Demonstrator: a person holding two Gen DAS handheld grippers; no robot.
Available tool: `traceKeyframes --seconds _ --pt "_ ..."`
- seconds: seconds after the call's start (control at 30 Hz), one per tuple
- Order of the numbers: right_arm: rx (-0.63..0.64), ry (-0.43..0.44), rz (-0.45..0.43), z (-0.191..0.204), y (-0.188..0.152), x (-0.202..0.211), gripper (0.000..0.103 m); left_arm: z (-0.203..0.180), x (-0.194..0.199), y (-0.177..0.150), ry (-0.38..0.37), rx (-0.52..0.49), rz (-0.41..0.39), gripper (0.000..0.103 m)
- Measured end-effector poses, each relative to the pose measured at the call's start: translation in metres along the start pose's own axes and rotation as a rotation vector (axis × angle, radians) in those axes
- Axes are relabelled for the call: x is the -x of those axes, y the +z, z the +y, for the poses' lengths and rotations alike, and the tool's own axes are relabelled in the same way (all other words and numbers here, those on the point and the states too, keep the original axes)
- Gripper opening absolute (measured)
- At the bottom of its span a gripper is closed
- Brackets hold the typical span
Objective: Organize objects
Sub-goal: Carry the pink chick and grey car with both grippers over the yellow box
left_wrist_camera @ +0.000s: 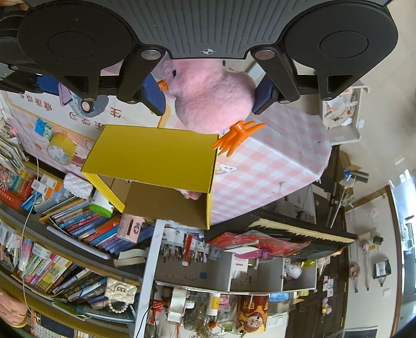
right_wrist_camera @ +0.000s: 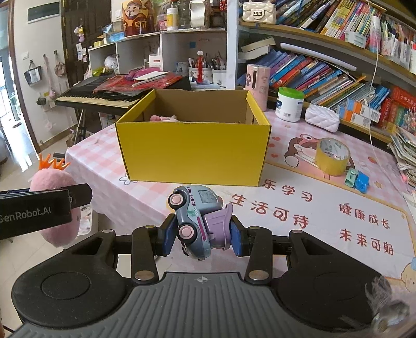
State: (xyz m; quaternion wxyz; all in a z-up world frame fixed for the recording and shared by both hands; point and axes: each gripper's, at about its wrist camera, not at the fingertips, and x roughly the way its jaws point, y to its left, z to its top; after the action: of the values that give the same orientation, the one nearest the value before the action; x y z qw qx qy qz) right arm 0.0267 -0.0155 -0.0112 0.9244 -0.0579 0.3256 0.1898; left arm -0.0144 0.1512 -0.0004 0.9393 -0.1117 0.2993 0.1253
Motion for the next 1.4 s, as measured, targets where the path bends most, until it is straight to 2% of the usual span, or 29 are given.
traceKeyframes --seconds 0.5,0.6,0.8,0.93,1.1,1.27,1.4 --pt "-0.007 0.013 0.039 0.002 0.004 -0.013 0.039 0.003 -0.007 0.004 -0.003 0.003 0.002 0.073" --pt "0.002 0.020 0.023 0.001 0.011 -0.020 0.039 -0.002 -0.012 0.010 -0.001 -0.008 -0.018 0.073" --pt "0.090 0.035 -0.105 0.004 0.038 -0.028 0.039 -0.008 -0.022 0.035 -0.021 0.003 -0.139 0.073" --pt "0.117 0.040 -0.195 -0.004 0.070 -0.040 0.039 -0.021 -0.035 0.060 -0.017 -0.035 -0.213 0.073" --pt "0.122 0.045 -0.256 -0.019 0.106 -0.062 0.039 -0.039 -0.055 0.091 0.001 -0.054 -0.262 0.073" --pt "0.145 0.042 -0.256 -0.032 0.131 -0.094 0.039 -0.050 -0.078 0.106 0.028 -0.064 -0.264 0.073" --pt "0.195 0.058 -0.181 -0.036 0.140 -0.124 0.039 -0.059 -0.101 0.108 0.072 -0.079 -0.216 0.073"
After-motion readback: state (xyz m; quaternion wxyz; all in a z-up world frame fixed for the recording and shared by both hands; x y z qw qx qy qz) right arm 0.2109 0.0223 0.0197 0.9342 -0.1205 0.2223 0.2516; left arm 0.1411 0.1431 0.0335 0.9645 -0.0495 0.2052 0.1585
